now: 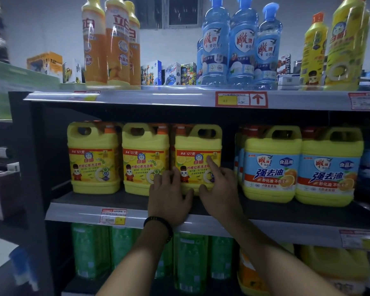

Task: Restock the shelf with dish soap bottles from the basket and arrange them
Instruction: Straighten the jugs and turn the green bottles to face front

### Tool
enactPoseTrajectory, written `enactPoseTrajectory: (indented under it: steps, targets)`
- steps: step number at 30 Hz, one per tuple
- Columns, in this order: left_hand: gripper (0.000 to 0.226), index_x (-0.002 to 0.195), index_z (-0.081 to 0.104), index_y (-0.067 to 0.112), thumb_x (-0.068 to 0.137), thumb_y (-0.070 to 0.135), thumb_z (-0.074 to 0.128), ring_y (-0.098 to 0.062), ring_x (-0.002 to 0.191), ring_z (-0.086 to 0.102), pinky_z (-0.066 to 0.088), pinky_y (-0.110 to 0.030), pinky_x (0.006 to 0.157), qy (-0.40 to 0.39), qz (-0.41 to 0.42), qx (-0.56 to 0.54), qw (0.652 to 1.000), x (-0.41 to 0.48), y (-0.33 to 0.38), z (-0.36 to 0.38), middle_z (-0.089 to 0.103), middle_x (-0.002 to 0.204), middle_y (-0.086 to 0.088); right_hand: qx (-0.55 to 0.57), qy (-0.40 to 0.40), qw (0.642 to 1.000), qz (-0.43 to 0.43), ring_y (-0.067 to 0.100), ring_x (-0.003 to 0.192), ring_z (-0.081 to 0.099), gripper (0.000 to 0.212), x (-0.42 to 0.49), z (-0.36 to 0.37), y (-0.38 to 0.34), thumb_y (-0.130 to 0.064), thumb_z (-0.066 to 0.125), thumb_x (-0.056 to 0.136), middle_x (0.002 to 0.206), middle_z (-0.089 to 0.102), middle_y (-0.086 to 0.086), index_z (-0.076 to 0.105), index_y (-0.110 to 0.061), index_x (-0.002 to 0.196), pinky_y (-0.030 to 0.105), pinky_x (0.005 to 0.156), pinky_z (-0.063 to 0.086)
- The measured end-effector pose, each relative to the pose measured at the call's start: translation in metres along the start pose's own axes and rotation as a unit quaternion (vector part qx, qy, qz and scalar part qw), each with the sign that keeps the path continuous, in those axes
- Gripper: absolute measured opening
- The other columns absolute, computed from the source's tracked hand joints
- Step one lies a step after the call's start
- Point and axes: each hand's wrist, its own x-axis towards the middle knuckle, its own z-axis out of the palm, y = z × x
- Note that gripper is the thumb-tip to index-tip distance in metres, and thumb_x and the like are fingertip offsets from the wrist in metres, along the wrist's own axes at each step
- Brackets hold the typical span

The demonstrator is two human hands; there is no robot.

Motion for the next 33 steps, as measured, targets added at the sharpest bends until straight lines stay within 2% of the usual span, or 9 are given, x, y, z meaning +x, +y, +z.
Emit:
enactPoseTrajectory:
  steps: [6, 9, 13, 16, 17, 20, 22, 27, 33]
  targets:
    - [0.048, 0.131, 0.067, 0.016, 0.088, 0.031, 0.055, -0.030, 0.110, 0.055, 0.050, -0.047, 0.095, 0.056, -0.005, -0.159, 0.986, -0.007, -0.010, -0.016, 0.061, 0.117, -0.008, -0.032, 0.036, 0.998, -0.034, 0.029, 0.126, 0.050, 0.068, -0.006, -0.004, -0.020, -0.023, 0.071, 0.083, 0.139, 0.039, 0.006, 0.052, -0.024, 0.148, 0.049, 0.103, 0.052]
    - [0.035, 0.116, 0.070, 0.019, 0.086, 0.032, 0.060, -0.031, 0.104, 0.057, 0.049, -0.044, 0.091, 0.124, -0.019, -0.134, 0.983, -0.011, -0.045, -0.034, 0.062, 0.114, -0.006, 0.023, 0.004, 0.999, -0.046, 0.025, 0.123, 0.056, 0.051, -0.008, -0.001, -0.043, -0.018, 0.071, 0.085, 0.132, 0.050, 0.002, 0.057, -0.023, 0.135, 0.043, 0.099, 0.054]
    - [0.044, 0.128, 0.060, 0.014, 0.088, 0.031, 0.063, -0.032, 0.111, 0.053, 0.046, -0.045, 0.094, 0.175, -0.037, -0.083, 0.980, -0.007, -0.096, -0.052, 0.058, 0.121, -0.010, 0.108, -0.062, 0.992, -0.004, 0.017, 0.113, 0.063, 0.042, -0.007, 0.018, -0.075, -0.016, 0.074, 0.089, 0.119, 0.064, -0.004, 0.063, -0.020, 0.130, 0.028, 0.088, 0.052]
    - [0.059, 0.142, 0.052, 0.012, 0.089, 0.031, 0.067, -0.033, 0.119, 0.051, 0.047, -0.045, 0.099, 0.175, -0.054, -0.104, 0.978, -0.005, -0.111, -0.051, 0.051, 0.132, -0.012, 0.188, -0.110, 0.975, 0.039, -0.013, 0.094, 0.060, 0.046, -0.004, 0.030, -0.092, -0.007, 0.074, 0.090, 0.104, 0.062, -0.023, 0.061, -0.026, 0.131, 0.004, 0.071, 0.044]
    - [0.061, 0.144, 0.050, 0.013, 0.089, 0.032, 0.068, -0.033, 0.121, 0.050, 0.047, -0.045, 0.100, 0.166, -0.062, -0.110, 0.978, -0.007, -0.112, -0.048, 0.049, 0.135, -0.012, 0.205, -0.125, 0.969, 0.053, -0.015, 0.093, 0.059, 0.050, -0.003, 0.035, -0.096, -0.006, 0.075, 0.090, 0.105, 0.062, -0.025, 0.059, -0.028, 0.131, 0.004, 0.074, 0.045]
    - [0.063, 0.148, 0.047, 0.020, 0.089, 0.033, 0.068, -0.029, 0.127, 0.049, 0.050, -0.045, 0.102, 0.154, -0.079, -0.129, 0.977, -0.012, -0.116, -0.041, 0.046, 0.140, -0.007, 0.237, -0.132, 0.957, 0.103, 0.012, 0.114, 0.065, 0.063, 0.003, 0.049, -0.108, -0.019, 0.082, 0.079, 0.122, 0.067, -0.010, 0.054, -0.029, 0.135, 0.041, 0.099, 0.056]
    - [0.062, 0.149, 0.048, 0.028, 0.090, 0.032, 0.068, -0.027, 0.127, 0.049, 0.050, -0.043, 0.103, 0.145, -0.065, -0.126, 0.979, -0.011, -0.118, -0.040, 0.047, 0.141, -0.005, 0.251, -0.131, 0.951, 0.122, 0.019, 0.118, 0.065, 0.079, 0.007, 0.053, -0.112, -0.030, 0.082, 0.069, 0.129, 0.067, -0.007, 0.048, -0.031, 0.140, 0.051, 0.102, 0.055]
    - [0.060, 0.152, 0.042, 0.050, 0.096, 0.039, 0.060, -0.020, 0.124, 0.055, 0.056, -0.042, 0.094, 0.116, -0.053, -0.115, 0.985, -0.010, -0.120, -0.040, 0.049, 0.143, 0.005, 0.305, -0.154, 0.927, 0.155, 0.023, 0.114, 0.065, 0.093, 0.012, 0.059, -0.120, -0.031, 0.079, 0.058, 0.126, 0.066, -0.001, 0.042, -0.025, 0.143, 0.053, 0.103, 0.053]
    - [0.056, 0.152, 0.031, 0.061, 0.099, 0.069, 0.045, -0.014, 0.112, 0.061, 0.058, -0.041, 0.085, 0.105, -0.089, -0.139, 0.981, -0.010, -0.117, -0.039, 0.055, 0.135, 0.015, 0.371, -0.127, 0.903, 0.175, 0.027, 0.107, 0.068, 0.054, 0.014, 0.057, -0.121, -0.019, 0.077, 0.062, 0.110, 0.071, 0.005, 0.059, -0.014, 0.113, 0.047, 0.095, 0.056]
